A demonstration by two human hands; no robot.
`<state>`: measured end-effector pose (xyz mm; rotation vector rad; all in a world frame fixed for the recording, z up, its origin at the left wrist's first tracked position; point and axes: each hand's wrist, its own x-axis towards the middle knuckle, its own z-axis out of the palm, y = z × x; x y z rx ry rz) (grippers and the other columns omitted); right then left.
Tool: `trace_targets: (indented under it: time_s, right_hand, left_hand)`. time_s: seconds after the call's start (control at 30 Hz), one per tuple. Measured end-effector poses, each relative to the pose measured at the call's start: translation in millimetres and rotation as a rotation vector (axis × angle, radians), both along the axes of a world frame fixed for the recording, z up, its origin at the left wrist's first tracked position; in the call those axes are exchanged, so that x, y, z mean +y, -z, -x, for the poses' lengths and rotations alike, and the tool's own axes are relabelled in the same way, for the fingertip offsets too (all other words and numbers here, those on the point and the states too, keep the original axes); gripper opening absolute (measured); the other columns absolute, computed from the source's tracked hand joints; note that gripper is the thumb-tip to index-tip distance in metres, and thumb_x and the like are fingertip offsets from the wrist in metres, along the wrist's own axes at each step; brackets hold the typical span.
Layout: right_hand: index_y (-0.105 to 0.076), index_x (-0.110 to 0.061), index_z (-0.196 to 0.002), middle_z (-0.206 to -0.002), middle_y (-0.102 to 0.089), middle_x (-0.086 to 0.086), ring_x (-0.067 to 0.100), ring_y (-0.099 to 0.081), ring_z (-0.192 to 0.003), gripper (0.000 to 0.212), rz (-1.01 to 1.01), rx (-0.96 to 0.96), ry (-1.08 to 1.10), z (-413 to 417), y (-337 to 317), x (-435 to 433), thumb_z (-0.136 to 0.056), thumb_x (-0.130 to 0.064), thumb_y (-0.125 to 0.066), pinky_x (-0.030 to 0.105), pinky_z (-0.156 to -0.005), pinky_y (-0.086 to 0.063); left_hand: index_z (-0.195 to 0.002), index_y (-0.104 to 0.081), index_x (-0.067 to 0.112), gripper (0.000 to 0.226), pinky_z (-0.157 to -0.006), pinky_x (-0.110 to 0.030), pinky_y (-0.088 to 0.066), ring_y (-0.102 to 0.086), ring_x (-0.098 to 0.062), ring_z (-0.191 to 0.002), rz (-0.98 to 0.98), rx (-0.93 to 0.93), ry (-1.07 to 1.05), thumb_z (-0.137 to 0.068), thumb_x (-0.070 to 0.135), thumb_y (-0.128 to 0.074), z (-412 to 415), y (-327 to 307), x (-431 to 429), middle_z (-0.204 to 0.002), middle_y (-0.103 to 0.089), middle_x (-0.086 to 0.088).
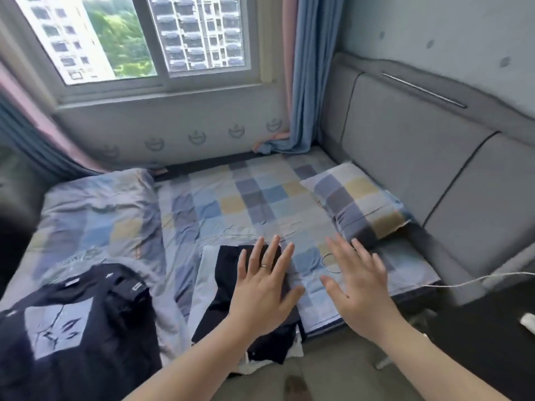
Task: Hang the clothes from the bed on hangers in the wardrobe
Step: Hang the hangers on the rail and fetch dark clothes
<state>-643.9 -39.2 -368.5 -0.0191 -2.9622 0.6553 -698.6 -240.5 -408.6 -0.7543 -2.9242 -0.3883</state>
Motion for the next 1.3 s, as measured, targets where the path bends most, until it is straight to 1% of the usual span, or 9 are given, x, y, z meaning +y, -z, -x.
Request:
trace_targets:
  time_s: [0.07,0.17,0.3,0.43,0.57,0.67,0.8,1.07,1.3]
  right_hand:
    - [-0.012,-0.044,-0.152,-0.160,-0.007,-0.021,0.011,0.001,-0.149,0.072,0.010,-0.058,-0.059,28.9,21.4,-7.2,-0.084,-0.066,-0.017,0.040,-0.117,0.006]
    - [-0.009,-0.045,-0.152,-0.159,-0.001,-0.024,0.012,0.001,-0.150,0.074,0.010,-0.146,-0.130,70.6,45.1,-12.8,-0.081,-0.067,-0.011,0.043,-0.117,0.004]
    - [-0.006,-0.044,-0.152,-0.161,0.001,-0.022,0.013,0.004,-0.150,0.078,-0.023,-0.251,-0.213,118.6,69.7,-17.0,-0.078,-0.068,-0.006,0.045,-0.118,0.003]
    - [-0.005,-0.044,-0.153,-0.161,0.001,-0.022,0.014,0.004,-0.150,0.080,-0.052,-0.331,-0.287,153.1,84.3,-25.9,-0.077,-0.068,-0.005,0.047,-0.119,0.001]
    - [-0.007,-0.044,-0.153,-0.161,0.000,-0.022,0.014,0.002,-0.150,0.079,-0.067,-0.393,-0.293,182.5,97.2,-37.1,-0.078,-0.068,-0.006,0.045,-0.119,0.001]
    - [-0.005,-0.043,-0.153,-0.161,0.000,-0.022,0.013,0.002,-0.150,0.070,-0.090,-0.441,-0.281,207.1,108.4,-48.2,-0.086,-0.062,-0.016,0.045,-0.119,-0.001]
    - [-0.006,-0.042,-0.153,-0.161,-0.001,-0.020,0.014,0.001,-0.150,0.062,-0.092,-0.478,-0.234,243.7,123.2,-68.6,-0.098,-0.053,-0.032,0.046,-0.120,-0.003]
    - [-0.005,-0.040,-0.154,-0.162,-0.002,-0.018,0.015,-0.001,-0.149,0.061,-0.131,-0.614,-0.117,314.8,190.0,-94.0,-0.100,-0.051,-0.033,0.044,-0.119,-0.007]
    - [-0.010,-0.039,-0.154,-0.162,-0.007,-0.016,0.016,-0.005,-0.149,0.060,-0.106,-0.763,-0.054,373.3,309.5,-74.7,-0.100,-0.049,-0.035,0.045,-0.119,-0.012]
  left_hand:
    - [-0.158,0.003,0.041,0.076,-0.121,-0.051,0.001,0.023,-0.017,-0.151,0.056,-0.090,-0.064,-0.094,0.070,-0.027,10.6,20.3,-10.5,-0.165,0.014,0.011]
    - [-0.155,0.013,0.043,0.076,-0.121,-0.048,0.012,0.029,-0.017,-0.149,0.099,-0.241,-0.210,-0.095,0.070,-0.024,26.4,42.3,-23.4,-0.164,0.021,0.010]
    - [-0.156,0.010,0.042,0.075,-0.121,-0.045,0.012,0.024,-0.020,-0.151,0.104,-0.349,-0.376,-0.094,0.070,-0.021,50.2,59.9,-38.2,-0.166,0.016,0.008]
    - [-0.157,0.008,0.040,0.083,-0.123,-0.048,0.006,0.019,-0.020,-0.152,0.064,-0.407,-0.486,-0.083,0.075,-0.006,70.8,75.2,-54.7,-0.167,0.012,0.008]
    - [-0.157,0.002,0.040,0.079,-0.123,-0.045,0.003,0.013,-0.021,-0.153,0.000,-0.451,-0.561,-0.086,0.073,-0.013,94.3,88.9,-71.3,-0.167,0.005,0.007]
    - [-0.158,-0.004,0.039,0.071,-0.123,-0.044,0.000,0.009,-0.021,-0.154,-0.027,-0.494,-0.584,-0.096,0.066,-0.027,117.9,103.5,-86.9,-0.168,0.001,0.007]
    - [-0.159,-0.005,0.037,0.071,-0.123,-0.044,-0.002,0.006,-0.021,-0.154,-0.052,-0.567,-0.570,-0.098,0.063,-0.031,153.5,125.6,-111.9,-0.168,0.000,0.007]
    - [-0.159,-0.005,0.033,0.072,-0.123,-0.043,-0.013,-0.002,-0.023,-0.154,-0.055,-0.703,-0.527,-0.099,0.061,-0.034,246.1,196.2,-148.1,-0.168,-0.007,0.004]
    - [-0.159,-0.015,0.029,0.071,-0.120,-0.045,-0.018,-0.011,-0.023,-0.152,-0.103,-0.779,-0.596,-0.099,0.052,-0.045,329.4,299.4,-139.1,-0.166,-0.015,0.002]
